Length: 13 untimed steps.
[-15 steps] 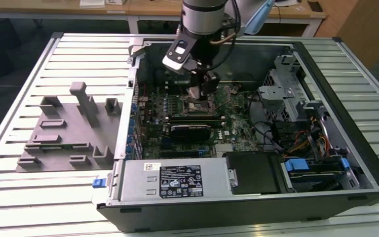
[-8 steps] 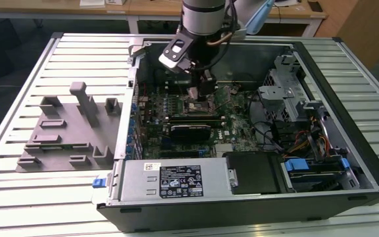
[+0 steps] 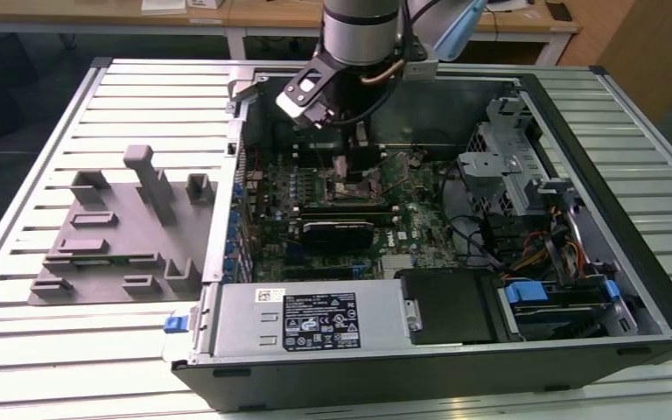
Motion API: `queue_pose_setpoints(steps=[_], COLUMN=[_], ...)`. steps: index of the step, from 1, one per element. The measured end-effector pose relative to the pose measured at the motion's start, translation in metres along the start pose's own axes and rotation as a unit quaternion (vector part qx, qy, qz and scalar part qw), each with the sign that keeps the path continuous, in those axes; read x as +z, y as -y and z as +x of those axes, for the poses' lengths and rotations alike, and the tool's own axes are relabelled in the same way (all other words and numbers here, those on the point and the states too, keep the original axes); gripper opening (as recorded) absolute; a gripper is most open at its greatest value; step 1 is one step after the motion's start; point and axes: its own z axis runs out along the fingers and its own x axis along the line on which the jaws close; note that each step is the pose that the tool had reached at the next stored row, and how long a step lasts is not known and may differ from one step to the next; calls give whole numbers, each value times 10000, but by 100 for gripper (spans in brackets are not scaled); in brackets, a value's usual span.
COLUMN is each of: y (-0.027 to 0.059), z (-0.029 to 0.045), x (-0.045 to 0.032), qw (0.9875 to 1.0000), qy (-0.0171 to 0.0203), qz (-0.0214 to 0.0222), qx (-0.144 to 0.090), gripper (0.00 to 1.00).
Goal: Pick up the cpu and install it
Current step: 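Place the cpu into insertion slot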
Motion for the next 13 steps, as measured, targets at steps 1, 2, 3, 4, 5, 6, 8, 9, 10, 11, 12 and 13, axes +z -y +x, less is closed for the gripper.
queue_pose_setpoints(steps=[1,2,3,4,5,6,8,9,10,11,12,13], y=[0,1,1,1,1,1,0,-1,-5,-11,-20,-31], z=[0,0,1,3,7,10,15,18,20,23,26,29], x=[8,16,39,47,55,62,75,80,86,92,99,107], qw=[10000,9999,9996,9996,9996,9996,9996,9996,9996,9996,9997,9997], qy=[-4,-9,-19,-19,-19,-20,-20,-19,-20,-20,-21,-22], qz=[2,4,8,8,9,8,9,9,9,8,8,7], qx=[70,131,277,297,298,298,296,291,281,266,252,238], gripper=[54,54,54,54,54,54,54,54,54,54,54,54])
